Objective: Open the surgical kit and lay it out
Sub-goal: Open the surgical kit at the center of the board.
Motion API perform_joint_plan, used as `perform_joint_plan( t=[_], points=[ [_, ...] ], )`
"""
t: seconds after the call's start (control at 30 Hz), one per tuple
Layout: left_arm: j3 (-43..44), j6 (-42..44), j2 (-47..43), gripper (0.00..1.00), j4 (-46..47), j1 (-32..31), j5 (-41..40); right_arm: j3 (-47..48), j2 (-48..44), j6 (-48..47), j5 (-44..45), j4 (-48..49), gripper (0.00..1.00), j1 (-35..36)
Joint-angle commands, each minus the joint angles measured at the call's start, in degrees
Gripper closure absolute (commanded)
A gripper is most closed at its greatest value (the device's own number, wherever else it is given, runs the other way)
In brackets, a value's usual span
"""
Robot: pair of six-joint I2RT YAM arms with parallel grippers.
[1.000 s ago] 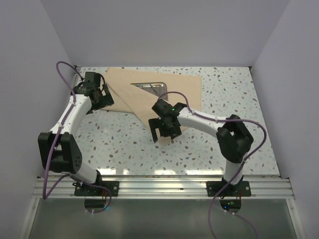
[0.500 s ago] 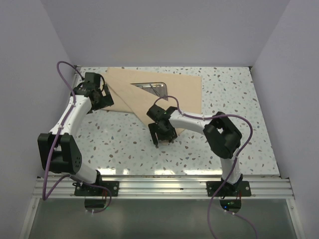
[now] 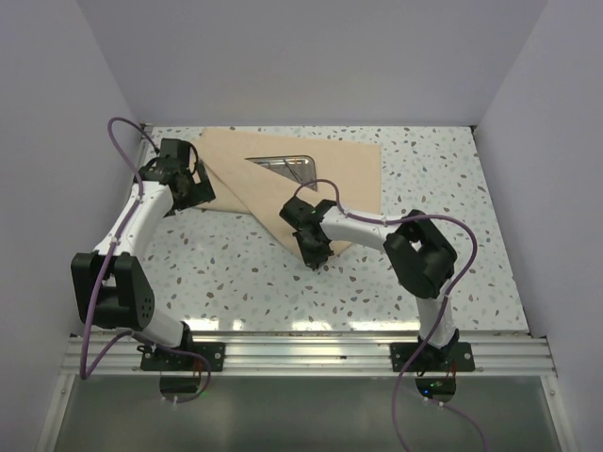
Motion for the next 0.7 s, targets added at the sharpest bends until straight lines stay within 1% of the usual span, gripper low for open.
perform_joint_plan(
  t=[0.0,0.03,0.1,0.13,0.17,0.2,0.27,0.3,0.37,0.4,0.43,0.5,0.57,0.6,0.63,0.67],
  points=[
    [0.6,0.9,-2.4,0.00,2.1,0.3,-0.7,-2.4,2.3,-0.6,0.3,-1.0,1.00,0.5],
    [0.9,0.9,-2.1,0.00,2.1,0.3,-1.0,-2.5,1.0,-0.9,0.1,-2.1,1.00,0.6],
    [3.0,0.6,-1.6,0.00,1.7,0.3,-1.4,-4.1,-4.5,-1.5,-0.7,-6.7,1.00,0.8],
    [4.0,0.5,-0.8,0.00,1.4,0.3,-1.8,-5.2,-7.2,-1.6,-0.7,-10.2,1.00,1.1],
    [6.4,0.4,-0.3,0.00,0.8,0.3,-1.9,-6.6,-12.4,-1.6,-0.5,-12.1,1.00,1.5],
    [7.7,0.2,0.7,0.00,0.5,0.3,-2.1,-10.2,-16.0,-1.5,0.2,-13.7,1.00,2.0],
    [11.5,0.0,1.6,0.00,-0.2,0.3,-2.2,-14.4,-22.2,-0.8,0.5,-18.7,1.00,2.4],
    [12.6,-0.1,2.5,0.00,-0.4,0.3,-2.1,-18.3,-28.8,0.4,0.2,-20.5,1.00,2.5],
    [15.8,-0.3,3.3,0.00,-0.7,0.3,-1.9,-21.7,-35.0,1.6,-0.3,-25.9,1.00,2.6],
    [16.7,-0.6,4.3,0.00,-0.8,0.3,-1.9,-24.1,-40.0,2.8,-0.7,-27.6,1.00,2.5],
    [17.4,-0.7,4.7,0.00,-0.9,0.3,-1.8,-25.0,-42.6,3.4,-0.7,-31.1,1.00,2.5],
    [18.7,-1.1,6.1,0.00,-0.7,0.3,-1.3,-27.2,-47.6,4.6,-1.1,-33.4,1.00,2.5],
    [19.4,-1.5,7.0,0.00,-0.8,0.3,-1.0,-29.3,-49.3,4.9,-0.9,-35.5,1.00,2.5],
    [19.6,-1.7,7.8,0.00,-0.9,0.3,-0.6,-30.2,-49.7,5.5,-0.3,-35.6,0.94,2.5],
    [19.8,-1.7,8.2,0.00,-0.9,0.3,-0.4,-30.4,-49.5,5.5,0.3,-35.9,0.58,2.5],
    [19.8,-1.8,8.4,0.00,-0.9,0.3,-0.1,-30.5,-48.8,5.6,-0.7,-35.5,0.44,2.5]
  ],
)
